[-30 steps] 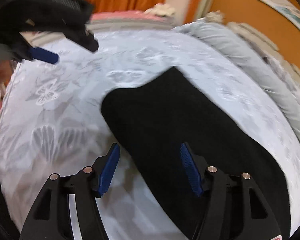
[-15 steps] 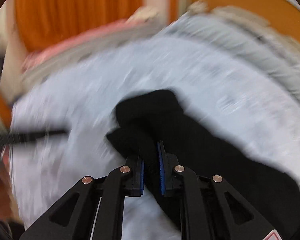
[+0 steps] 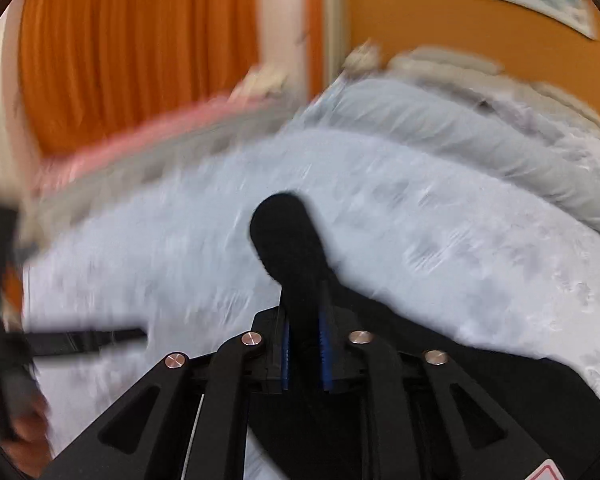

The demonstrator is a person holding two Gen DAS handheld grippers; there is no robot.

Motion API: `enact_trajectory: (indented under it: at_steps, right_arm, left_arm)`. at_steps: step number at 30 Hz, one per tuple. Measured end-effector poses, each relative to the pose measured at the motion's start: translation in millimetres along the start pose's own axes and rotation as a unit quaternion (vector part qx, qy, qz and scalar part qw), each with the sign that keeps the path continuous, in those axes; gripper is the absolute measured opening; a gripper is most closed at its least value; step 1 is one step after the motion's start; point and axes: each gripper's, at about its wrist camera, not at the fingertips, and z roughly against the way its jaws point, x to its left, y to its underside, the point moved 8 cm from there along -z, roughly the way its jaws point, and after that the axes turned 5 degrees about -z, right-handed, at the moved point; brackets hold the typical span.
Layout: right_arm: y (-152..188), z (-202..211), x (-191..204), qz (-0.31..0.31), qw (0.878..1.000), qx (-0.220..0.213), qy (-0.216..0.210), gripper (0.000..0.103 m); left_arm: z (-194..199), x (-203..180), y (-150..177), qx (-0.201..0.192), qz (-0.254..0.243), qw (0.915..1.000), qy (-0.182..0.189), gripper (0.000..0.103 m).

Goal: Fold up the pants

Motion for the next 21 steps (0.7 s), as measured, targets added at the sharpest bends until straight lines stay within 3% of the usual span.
enact_trajectory:
  at_steps: [2,4,5,7,10,14,16,17,18,21]
  right_arm:
    - [52.3,-43.6,20.9,0.038,0.992,0.119,-0.016,0.024]
    - [65.9,-27.1,32.4,0.106,0.993,0.043,0.020,0.038]
    - [66.8,-18.5,34.3,0.103,0.994,0.038,0.011,0.054]
    - [66.2,-10.0,33.5,0.079,0.996,0.035,-0.011,0.056]
    - [63.3,-14.4,28.4,0.092,0.995,0.041,0.018,0.056]
    - [66.7,-41.0,21.5,0.088,0.994,0.054,0.016,0.057]
    - [65.8,-44.8,22.6,0.095,0.994,0.049,0.021,0.043]
    - [63.5,-47.0,22.6,0.094,0.994,0.046,0.020,0.019]
    - [59.5,-49.1,18.9,0.082,0.995,0.051,0.023,0.014]
    - [47.7,-37.6,17.9,0.045,0.997,0.059,0.000,0.012]
  left_arm:
    - [0.5,-1.6,-0.4,-0.002,-0.001,1.0000,-0.002,0.079]
    - [0.5,-0.2,-0.2,0.001,0.003,1.0000,0.002,0.079]
    - [0.8,1.6,-0.2,0.001,0.006,1.0000,0.003,0.079]
    - [1.0,5.9,-1.6,0.000,0.010,1.0000,-0.001,0.079]
    - [0.0,10.5,-2.6,0.003,0.025,0.9997,0.002,0.079]
    - [0.6,7.9,-1.9,0.002,0.026,0.9996,0.007,0.079]
    - [1.9,6.1,-2.7,-0.002,0.020,0.9998,0.005,0.079]
    - [2.4,6.1,-3.1,-0.003,0.020,0.9998,0.003,0.079]
    - [2.7,6.5,-3.6,-0.004,0.020,0.9998,0.001,0.079]
    - [9.4,11.8,-7.0,-0.019,0.030,0.9993,-0.009,0.079]
